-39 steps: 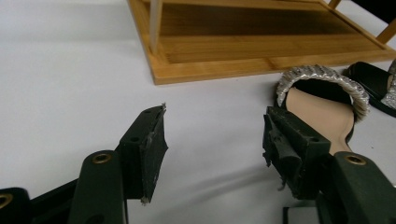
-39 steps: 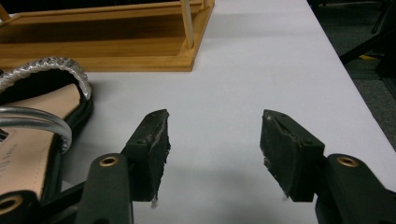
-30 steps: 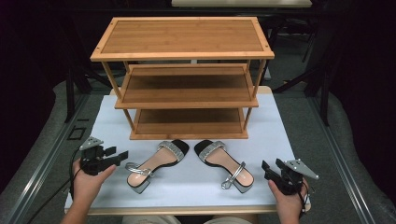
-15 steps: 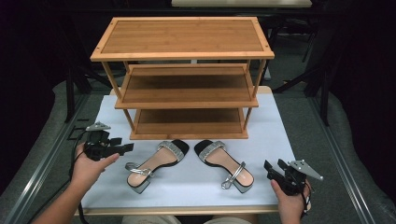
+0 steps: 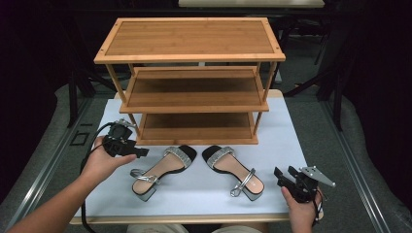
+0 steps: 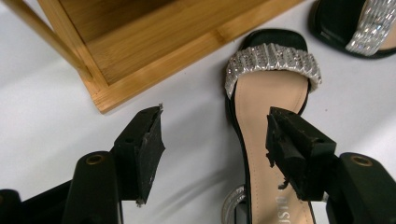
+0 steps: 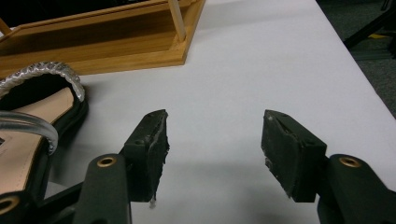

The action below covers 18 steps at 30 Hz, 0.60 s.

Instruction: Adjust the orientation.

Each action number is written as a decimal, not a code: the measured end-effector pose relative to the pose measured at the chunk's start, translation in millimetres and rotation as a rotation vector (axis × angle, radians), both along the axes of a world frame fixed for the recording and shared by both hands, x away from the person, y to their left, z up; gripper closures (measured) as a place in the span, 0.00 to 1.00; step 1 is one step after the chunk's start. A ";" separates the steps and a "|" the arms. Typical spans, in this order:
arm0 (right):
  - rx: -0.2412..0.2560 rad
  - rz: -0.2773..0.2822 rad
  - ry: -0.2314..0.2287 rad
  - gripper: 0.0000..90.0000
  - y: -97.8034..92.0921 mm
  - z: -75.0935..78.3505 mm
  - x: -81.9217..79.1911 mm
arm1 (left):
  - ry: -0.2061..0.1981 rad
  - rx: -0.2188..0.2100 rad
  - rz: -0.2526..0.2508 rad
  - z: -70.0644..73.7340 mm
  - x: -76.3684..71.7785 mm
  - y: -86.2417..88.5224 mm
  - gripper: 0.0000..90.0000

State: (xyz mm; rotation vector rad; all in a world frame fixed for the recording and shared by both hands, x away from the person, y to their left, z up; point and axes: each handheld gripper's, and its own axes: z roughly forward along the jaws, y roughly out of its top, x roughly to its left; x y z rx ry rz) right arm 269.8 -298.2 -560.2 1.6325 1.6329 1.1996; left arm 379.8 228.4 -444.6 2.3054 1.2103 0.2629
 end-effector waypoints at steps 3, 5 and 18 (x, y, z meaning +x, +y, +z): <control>0.003 -0.001 -0.001 0.45 -0.1 0.2 -0.1 | 0.042 0.034 -0.017 1.0 6.1 -9.1 0.40; 0.008 -0.003 -0.008 0.45 -0.2 -0.2 0.4 | 0.075 0.062 -0.026 -0.1 9.7 -15.2 0.39; 0.015 0.006 -0.001 0.45 -0.8 -1.8 1.7 | 0.237 0.185 -0.101 -24.9 16.2 -52.8 0.34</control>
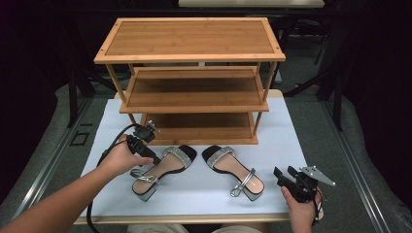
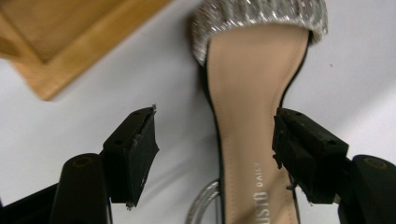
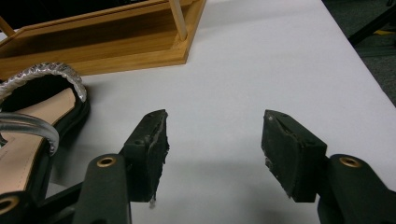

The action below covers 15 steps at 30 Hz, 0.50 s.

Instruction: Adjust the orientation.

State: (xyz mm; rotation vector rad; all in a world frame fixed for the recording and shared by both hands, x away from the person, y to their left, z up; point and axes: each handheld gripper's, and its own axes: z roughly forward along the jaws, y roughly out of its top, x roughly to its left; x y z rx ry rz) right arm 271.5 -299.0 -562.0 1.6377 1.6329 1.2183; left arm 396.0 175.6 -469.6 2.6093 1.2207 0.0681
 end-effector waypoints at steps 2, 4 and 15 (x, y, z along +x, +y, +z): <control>-0.001 0.001 0.001 0.45 0.1 0.0 0.1 | 0.018 0.005 -0.011 -2.5 0.0 -1.7 0.35; -0.001 0.000 0.001 0.45 0.1 0.0 0.1 | 0.052 0.013 -0.021 -7.8 -0.8 -5.7 0.35; 0.014 0.001 -0.003 0.44 0.3 -1.2 1.3 | 0.119 0.074 -0.066 -19.0 0.2 -13.3 0.35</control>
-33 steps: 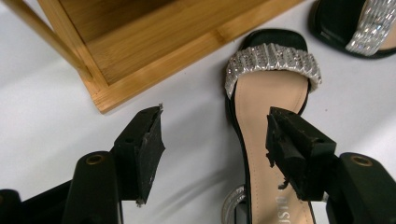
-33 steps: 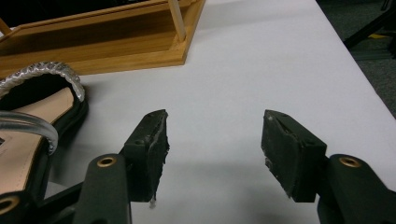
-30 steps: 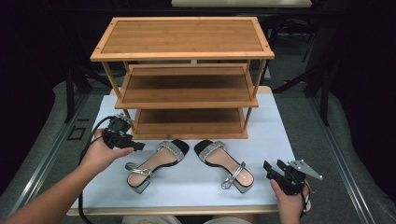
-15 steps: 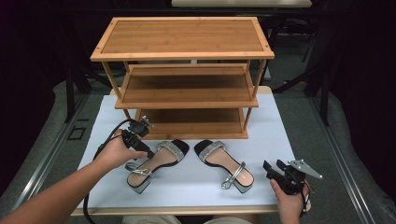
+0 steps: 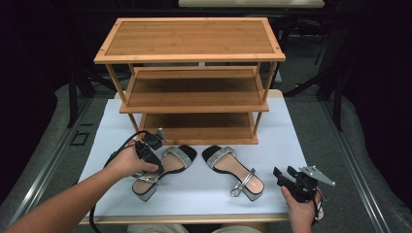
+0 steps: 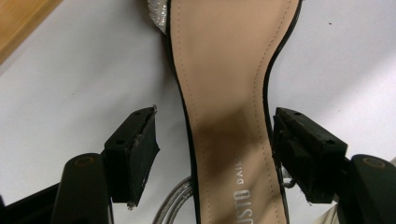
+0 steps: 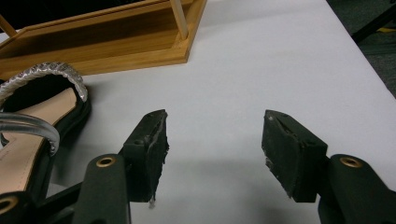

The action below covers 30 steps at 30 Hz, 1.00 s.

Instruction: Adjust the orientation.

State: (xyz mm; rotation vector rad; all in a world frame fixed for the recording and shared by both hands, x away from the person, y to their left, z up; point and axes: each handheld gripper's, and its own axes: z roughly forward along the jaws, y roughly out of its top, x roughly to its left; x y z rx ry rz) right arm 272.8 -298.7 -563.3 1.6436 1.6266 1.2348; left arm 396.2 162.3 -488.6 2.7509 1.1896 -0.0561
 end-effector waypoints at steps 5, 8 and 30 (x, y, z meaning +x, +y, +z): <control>0.003 -0.002 0.000 0.44 -0.1 -0.2 0.1 | 0.033 -0.005 0.006 -11.1 -2.1 -2.6 0.35; 0.005 0.000 0.000 0.44 -0.3 -0.3 0.2 | 0.043 0.013 0.002 -16.5 -3.3 -3.7 0.35; 0.011 0.005 0.009 0.44 -0.8 -1.2 0.9 | 0.076 0.003 0.043 -25.0 -4.8 -3.3 0.45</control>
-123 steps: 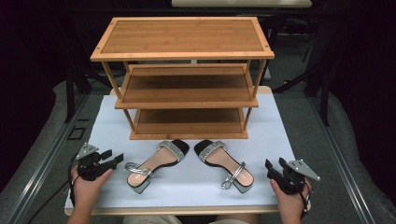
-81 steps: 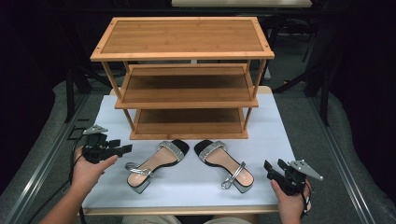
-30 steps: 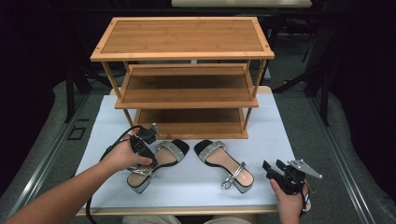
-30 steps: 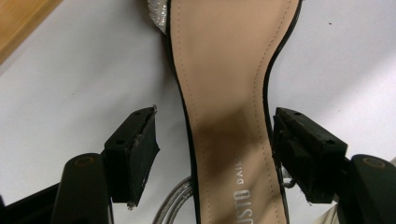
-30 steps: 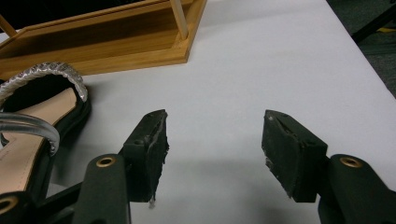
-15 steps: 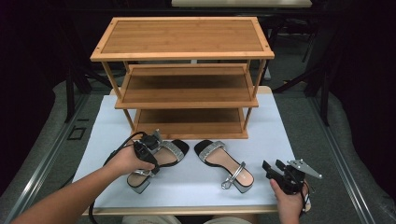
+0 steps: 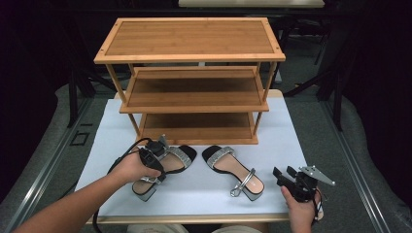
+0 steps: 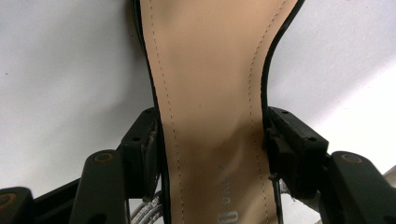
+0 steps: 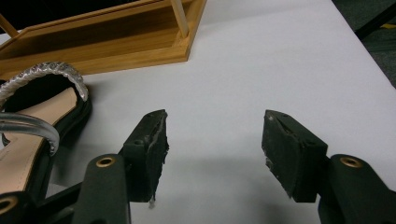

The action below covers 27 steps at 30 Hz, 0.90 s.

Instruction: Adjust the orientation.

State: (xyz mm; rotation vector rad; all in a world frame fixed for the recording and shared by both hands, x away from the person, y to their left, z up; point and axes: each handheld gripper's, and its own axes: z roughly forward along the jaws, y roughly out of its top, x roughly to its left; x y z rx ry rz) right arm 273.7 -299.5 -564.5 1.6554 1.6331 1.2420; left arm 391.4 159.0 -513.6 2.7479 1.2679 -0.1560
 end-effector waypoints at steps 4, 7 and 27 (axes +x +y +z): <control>0.002 0.000 0.001 0.44 -0.3 -0.1 0.0 | -0.005 0.004 0.003 0.2 -0.6 -0.8 0.45; 0.002 0.000 0.002 0.44 -0.4 -0.3 0.1 | -0.005 0.003 0.005 0.4 -0.7 -0.4 0.45; 0.004 -0.005 0.003 0.44 -0.2 -1.2 0.7 | -0.041 -0.041 0.074 19.3 -3.8 7.5 0.48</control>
